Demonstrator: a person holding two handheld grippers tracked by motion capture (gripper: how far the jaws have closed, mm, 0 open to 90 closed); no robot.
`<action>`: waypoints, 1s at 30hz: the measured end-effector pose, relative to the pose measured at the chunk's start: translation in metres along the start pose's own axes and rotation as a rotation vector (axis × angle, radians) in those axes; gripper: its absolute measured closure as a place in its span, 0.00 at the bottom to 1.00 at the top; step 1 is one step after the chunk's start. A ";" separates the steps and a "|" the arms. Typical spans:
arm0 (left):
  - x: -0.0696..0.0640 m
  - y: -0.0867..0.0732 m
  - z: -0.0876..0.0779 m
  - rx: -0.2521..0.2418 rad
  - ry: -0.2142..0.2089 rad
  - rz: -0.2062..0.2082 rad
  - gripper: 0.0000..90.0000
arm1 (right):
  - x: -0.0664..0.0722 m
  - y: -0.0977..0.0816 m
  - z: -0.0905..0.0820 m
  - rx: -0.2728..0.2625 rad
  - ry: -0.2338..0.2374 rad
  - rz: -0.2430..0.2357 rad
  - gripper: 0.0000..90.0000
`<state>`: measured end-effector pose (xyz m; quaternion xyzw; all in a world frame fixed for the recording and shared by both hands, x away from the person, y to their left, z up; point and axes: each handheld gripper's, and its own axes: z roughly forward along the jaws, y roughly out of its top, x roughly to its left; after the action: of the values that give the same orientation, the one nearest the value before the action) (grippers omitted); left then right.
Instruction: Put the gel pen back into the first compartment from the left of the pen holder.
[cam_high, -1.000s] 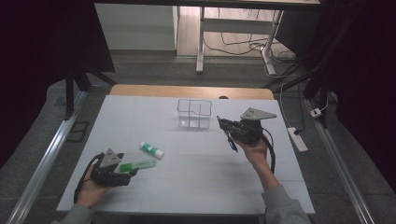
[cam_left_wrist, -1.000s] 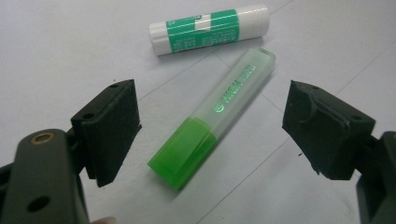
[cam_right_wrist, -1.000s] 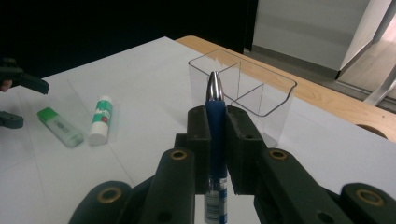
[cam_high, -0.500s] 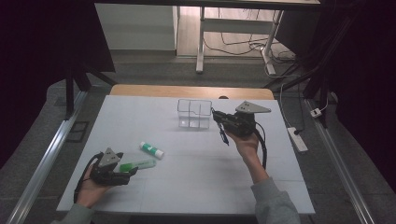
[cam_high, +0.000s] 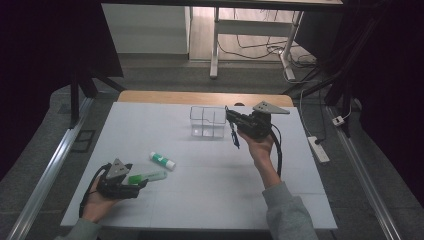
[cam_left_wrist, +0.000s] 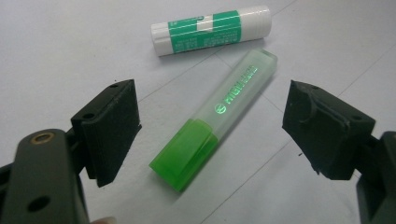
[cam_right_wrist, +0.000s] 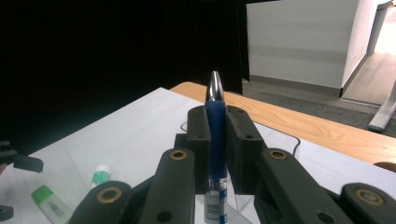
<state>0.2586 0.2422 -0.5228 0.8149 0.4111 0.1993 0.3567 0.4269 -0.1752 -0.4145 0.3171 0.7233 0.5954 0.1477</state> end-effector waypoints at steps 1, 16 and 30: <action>0.000 0.000 0.000 0.000 0.000 0.000 0.20 | 0.000 0.000 0.001 -0.001 0.000 0.004 0.89; 0.000 0.000 -0.001 -0.003 -0.001 0.002 0.20 | 0.003 0.019 0.016 -0.035 0.011 0.008 0.89; 0.001 0.000 -0.002 -0.013 -0.006 -0.008 0.20 | 0.014 0.040 0.040 -0.053 0.001 -0.014 0.89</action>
<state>0.2585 0.2441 -0.5216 0.8115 0.4121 0.1980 0.3638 0.4515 -0.1325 -0.3842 0.3078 0.7095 0.6135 0.1599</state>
